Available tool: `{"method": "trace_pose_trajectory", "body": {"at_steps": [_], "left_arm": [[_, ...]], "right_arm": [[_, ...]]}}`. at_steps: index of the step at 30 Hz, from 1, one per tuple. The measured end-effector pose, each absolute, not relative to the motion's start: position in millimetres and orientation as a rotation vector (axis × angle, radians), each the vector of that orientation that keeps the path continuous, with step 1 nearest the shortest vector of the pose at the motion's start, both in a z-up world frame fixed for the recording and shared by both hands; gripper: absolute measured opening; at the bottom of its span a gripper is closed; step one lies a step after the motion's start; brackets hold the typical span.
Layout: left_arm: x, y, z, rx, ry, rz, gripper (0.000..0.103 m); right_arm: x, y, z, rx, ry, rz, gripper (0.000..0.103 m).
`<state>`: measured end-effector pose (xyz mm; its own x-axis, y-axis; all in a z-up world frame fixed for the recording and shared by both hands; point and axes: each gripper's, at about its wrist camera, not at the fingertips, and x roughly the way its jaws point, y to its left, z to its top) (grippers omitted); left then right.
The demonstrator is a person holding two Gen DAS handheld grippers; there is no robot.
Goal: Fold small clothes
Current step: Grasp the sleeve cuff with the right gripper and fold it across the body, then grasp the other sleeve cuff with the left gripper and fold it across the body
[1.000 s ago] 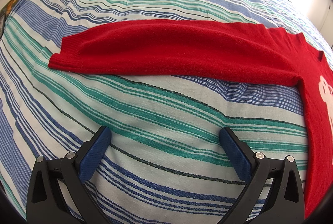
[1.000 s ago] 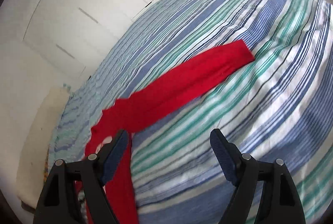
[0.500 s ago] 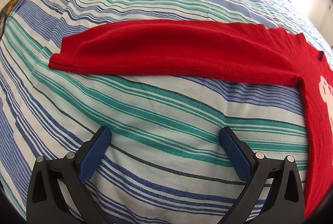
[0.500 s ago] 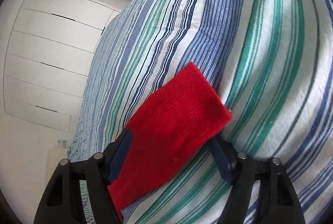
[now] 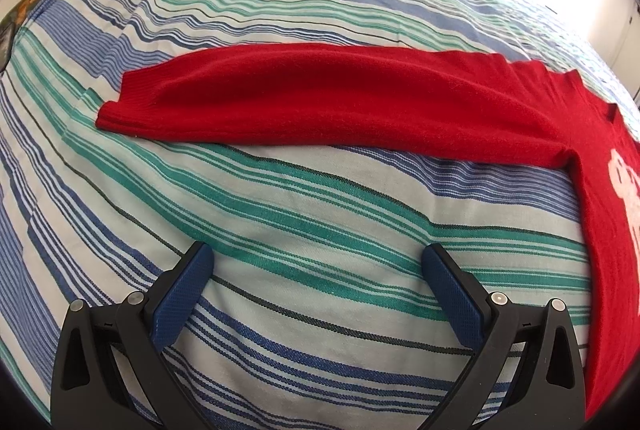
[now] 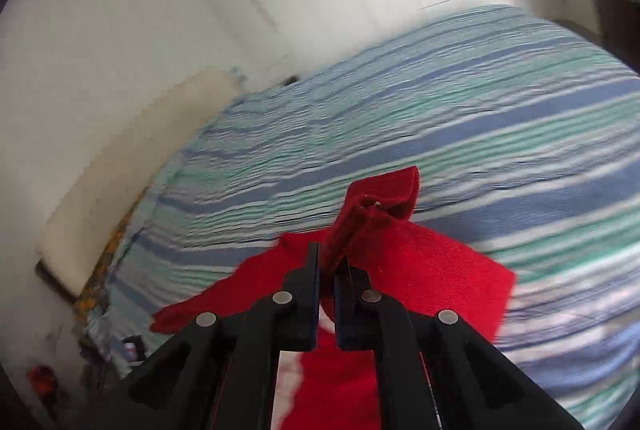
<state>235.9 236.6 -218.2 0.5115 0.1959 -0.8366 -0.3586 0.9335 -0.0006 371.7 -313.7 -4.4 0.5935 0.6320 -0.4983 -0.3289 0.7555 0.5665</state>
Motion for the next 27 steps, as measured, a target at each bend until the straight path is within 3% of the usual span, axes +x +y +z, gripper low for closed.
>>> {"method": "trace_pose_trajectory", "body": {"at_steps": [1, 3, 4, 8, 11, 14, 15, 16, 17, 18, 20, 23, 27], "left_arm": [[235.5, 236.6, -218.4, -0.184, 0.978, 0.334, 0.103], [234.9, 237.6, -218.6, -0.191, 0.974, 0.330, 0.103], [234.6, 237.9, -218.8, -0.192, 0.974, 0.331, 0.103], [234.2, 237.7, -219.6, -0.191, 0.970, 0.330, 0.103], [235.6, 236.4, -219.6, -0.185, 0.972, 0.334, 0.103], [235.8, 236.2, -219.2, -0.187, 0.974, 0.334, 0.103], [236.1, 236.2, -219.1, -0.187, 0.976, 0.334, 0.103], [236.5, 236.4, -218.9, -0.186, 0.978, 0.334, 0.103], [237.3, 236.3, -218.8, -0.186, 0.982, 0.335, 0.103], [238.2, 236.2, -218.8, -0.185, 0.987, 0.336, 0.103], [240.0, 235.5, -218.6, -0.181, 0.993, 0.340, 0.103], [243.4, 234.9, -218.1, -0.181, 1.014, 0.345, 0.103], [235.4, 245.2, -200.5, -0.289, 1.043, 0.329, 0.102]], "right_arm": [[380.9, -281.9, -5.8, 0.428, 0.784, 0.632, 0.008], [389.0, -238.8, -20.9, 0.415, 0.878, 0.695, 0.036], [390.9, -228.3, -27.7, 0.420, 0.896, 0.702, 0.059], [391.1, -246.3, -61.3, 0.524, 0.926, 0.664, 0.059], [411.5, -292.6, -118.0, 0.686, 1.061, 0.597, 0.054], [409.0, -326.0, -181.4, 0.540, 1.215, 0.301, 0.052], [404.4, -341.9, -199.6, 0.480, 1.244, 0.183, 0.048], [397.9, -359.0, -208.8, 0.492, 1.230, 0.135, 0.024], [390.3, -374.5, -209.4, 0.528, 1.199, 0.104, 0.020], [380.9, -387.6, -205.2, 0.550, 1.168, 0.069, 0.025], [356.7, -404.8, -189.0, 0.566, 1.087, 0.069, 0.044], [309.6, -411.6, -166.0, 0.467, 1.013, 0.102, 0.054], [247.1, -408.7, -169.5, 0.337, 1.007, 0.074, 0.061]]}}
